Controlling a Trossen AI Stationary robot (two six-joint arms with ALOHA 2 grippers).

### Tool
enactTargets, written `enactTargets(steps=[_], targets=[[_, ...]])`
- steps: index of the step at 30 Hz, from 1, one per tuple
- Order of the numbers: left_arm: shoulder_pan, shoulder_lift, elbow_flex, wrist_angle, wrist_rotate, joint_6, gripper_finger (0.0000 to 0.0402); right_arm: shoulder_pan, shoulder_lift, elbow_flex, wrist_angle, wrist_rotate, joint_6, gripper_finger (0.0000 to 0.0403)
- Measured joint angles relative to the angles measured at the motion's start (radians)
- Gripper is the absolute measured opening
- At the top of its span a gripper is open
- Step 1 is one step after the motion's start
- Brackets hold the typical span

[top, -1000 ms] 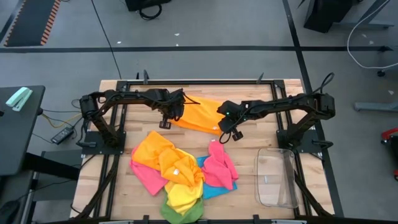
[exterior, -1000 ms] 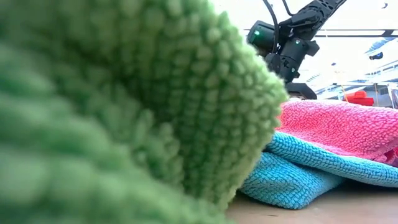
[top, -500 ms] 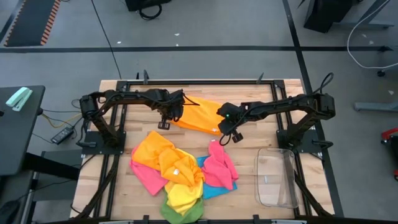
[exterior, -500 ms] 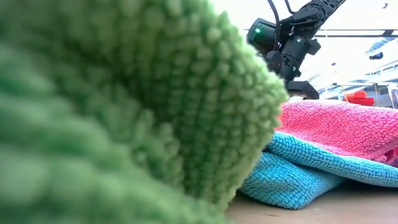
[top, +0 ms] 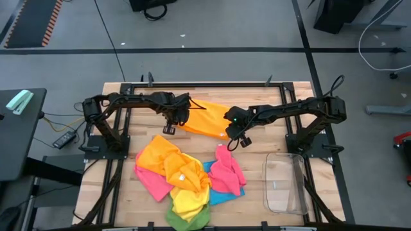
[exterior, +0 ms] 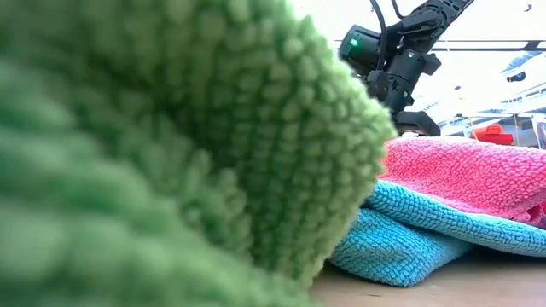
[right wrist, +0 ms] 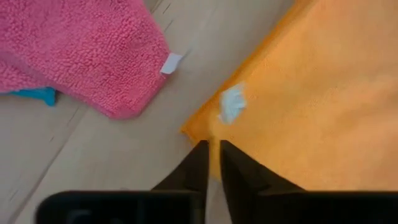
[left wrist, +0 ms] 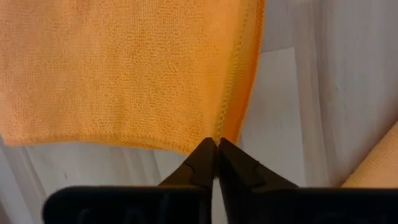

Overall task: Fold microfiber towels
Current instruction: Fold the orange towel

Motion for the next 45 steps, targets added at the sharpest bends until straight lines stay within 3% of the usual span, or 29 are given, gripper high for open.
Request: enactTargets(steps=[6,12,22,36,45], targets=[[0.000,0.000,0.000,-0.007,0.000,-0.029,0.0102,0.000,0.000,0.000,-0.016,0.010,0.042,0.0132],[0.000,0.000,0.000,-0.008,0.000,-0.069,0.0129,-0.001,0.000,0.000,-0.012,0.018,0.071,0.0158],[0.001,0.001,0.066,-0.059,0.037,-0.143,0.0103,-0.025,0.000,0.000,-0.012,0.017,0.125,0.0150],[0.112,0.001,-0.035,0.375,-0.058,-0.196,0.0067,-0.186,0.000,0.000,0.179,-0.050,0.170,0.0149],[0.148,0.040,-0.051,0.378,-0.001,-0.264,0.0057,-0.246,0.001,-0.077,0.336,-0.093,0.319,0.0149]])
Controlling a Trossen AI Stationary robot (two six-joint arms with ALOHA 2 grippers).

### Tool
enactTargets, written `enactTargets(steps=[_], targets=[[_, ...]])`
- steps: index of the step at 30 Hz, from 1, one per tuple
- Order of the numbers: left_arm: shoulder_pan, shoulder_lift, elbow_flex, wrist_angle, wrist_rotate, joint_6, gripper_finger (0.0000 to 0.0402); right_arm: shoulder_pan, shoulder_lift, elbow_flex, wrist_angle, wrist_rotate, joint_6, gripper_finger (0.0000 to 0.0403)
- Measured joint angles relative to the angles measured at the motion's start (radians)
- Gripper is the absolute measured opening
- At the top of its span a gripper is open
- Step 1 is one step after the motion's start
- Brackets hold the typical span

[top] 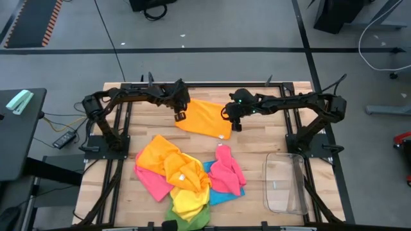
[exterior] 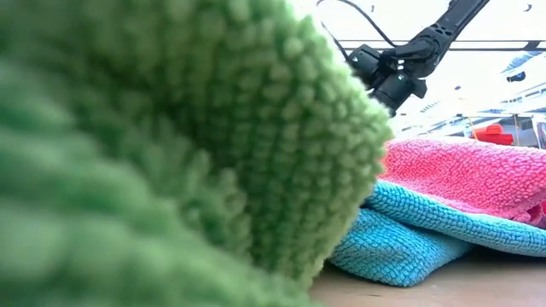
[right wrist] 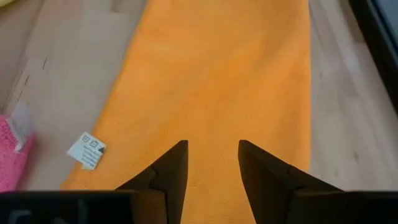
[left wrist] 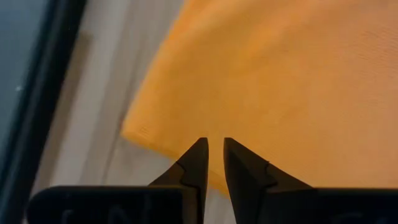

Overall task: Fold microfiber towels
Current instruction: Fold the orange towel

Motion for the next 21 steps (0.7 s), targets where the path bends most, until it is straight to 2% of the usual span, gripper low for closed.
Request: enactTargets(steps=[6,15,21], targets=[[-0.032,0.069,0.000,-0.028,0.000,0.036,0.0059,-0.013,0.000,-0.041,0.027,0.052,0.100,0.0149],[-0.088,0.067,0.002,-0.225,-0.014,-0.061,0.0044,-0.032,0.000,-0.074,0.009,0.147,0.188,0.0149],[-0.141,0.054,0.010,-0.251,-0.016,-0.071,0.0033,-0.017,0.000,-0.074,0.022,0.099,0.185,0.0149]])
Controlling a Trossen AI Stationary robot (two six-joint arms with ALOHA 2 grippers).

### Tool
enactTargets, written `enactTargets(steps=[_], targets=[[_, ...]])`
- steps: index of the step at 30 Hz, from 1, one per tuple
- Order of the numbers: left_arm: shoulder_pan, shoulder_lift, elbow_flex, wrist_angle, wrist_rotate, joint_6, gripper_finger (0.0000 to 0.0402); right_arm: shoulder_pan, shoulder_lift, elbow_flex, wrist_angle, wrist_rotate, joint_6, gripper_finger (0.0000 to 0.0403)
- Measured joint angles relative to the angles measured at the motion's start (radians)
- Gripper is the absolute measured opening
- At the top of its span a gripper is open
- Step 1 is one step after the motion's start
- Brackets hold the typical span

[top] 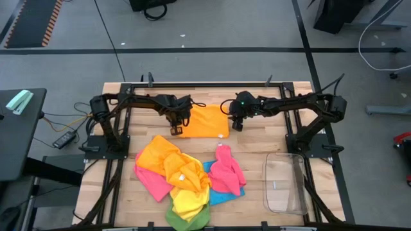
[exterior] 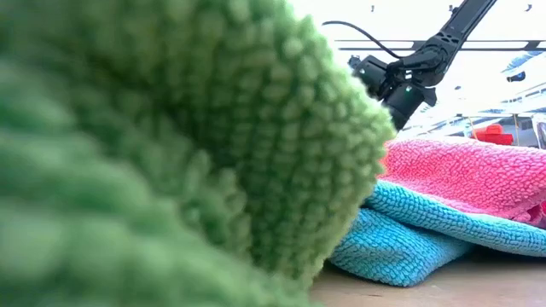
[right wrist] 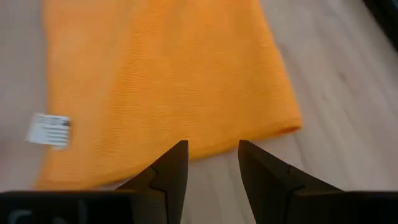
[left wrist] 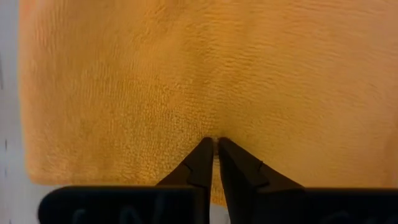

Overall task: Fold microfiber towels
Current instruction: Fold the orange towel

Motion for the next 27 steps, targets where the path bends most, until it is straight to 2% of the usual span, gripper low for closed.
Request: enactTargets(steps=[5,10,19,27], targets=[[-0.013,-0.007,0.016,0.001,-0.075,0.093,0.0030,0.042,0.000,0.000,0.022,-0.009,-0.017,0.0149],[-0.012,-0.008,0.015,-0.002,-0.104,0.196,0.0048,0.094,0.000,0.000,0.039,-0.009,-0.030,0.0149],[-0.012,-0.012,0.014,-0.085,-0.102,0.168,0.0089,0.128,0.000,0.000,0.060,0.016,-0.018,0.0149],[-0.012,-0.012,0.015,-0.161,-0.163,0.192,0.0140,0.126,-0.001,0.000,0.068,0.019,-0.040,0.0151]])
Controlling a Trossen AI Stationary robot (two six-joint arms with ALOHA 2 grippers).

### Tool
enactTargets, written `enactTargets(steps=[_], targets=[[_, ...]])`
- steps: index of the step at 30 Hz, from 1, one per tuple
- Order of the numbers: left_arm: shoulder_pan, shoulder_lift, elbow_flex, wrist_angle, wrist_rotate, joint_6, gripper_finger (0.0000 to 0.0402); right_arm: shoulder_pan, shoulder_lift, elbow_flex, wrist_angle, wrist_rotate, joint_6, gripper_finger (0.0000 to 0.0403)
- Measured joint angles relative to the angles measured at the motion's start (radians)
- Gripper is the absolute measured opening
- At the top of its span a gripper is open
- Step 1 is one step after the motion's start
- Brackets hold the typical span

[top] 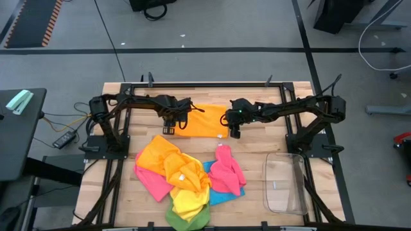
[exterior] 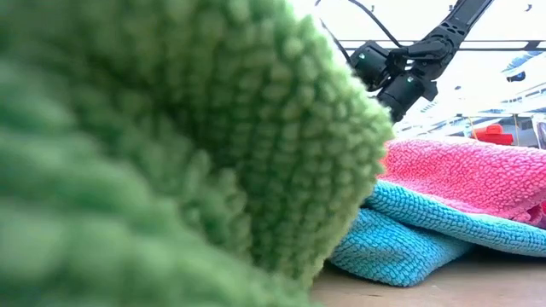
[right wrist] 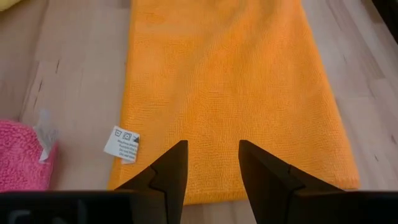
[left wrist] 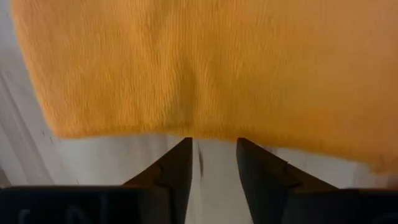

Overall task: Fold microfiber towels
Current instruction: Fold the orange towel

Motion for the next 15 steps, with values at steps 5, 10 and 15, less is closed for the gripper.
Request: enactTargets(steps=[5,10,15], targets=[[0.000,0.000,0.000,-0.012,-0.006,-0.013,0.0150,0.007,0.000,0.000,-0.003,0.000,0.005,0.0152],[0.004,-0.013,0.001,0.005,-0.045,-0.021,0.0141,0.007,0.000,0.000,-0.013,0.000,0.014,0.0152],[0.042,-0.028,0.035,0.084,-0.044,0.003,0.0124,0.007,0.000,0.000,-0.006,-0.001,-0.001,0.0152]])
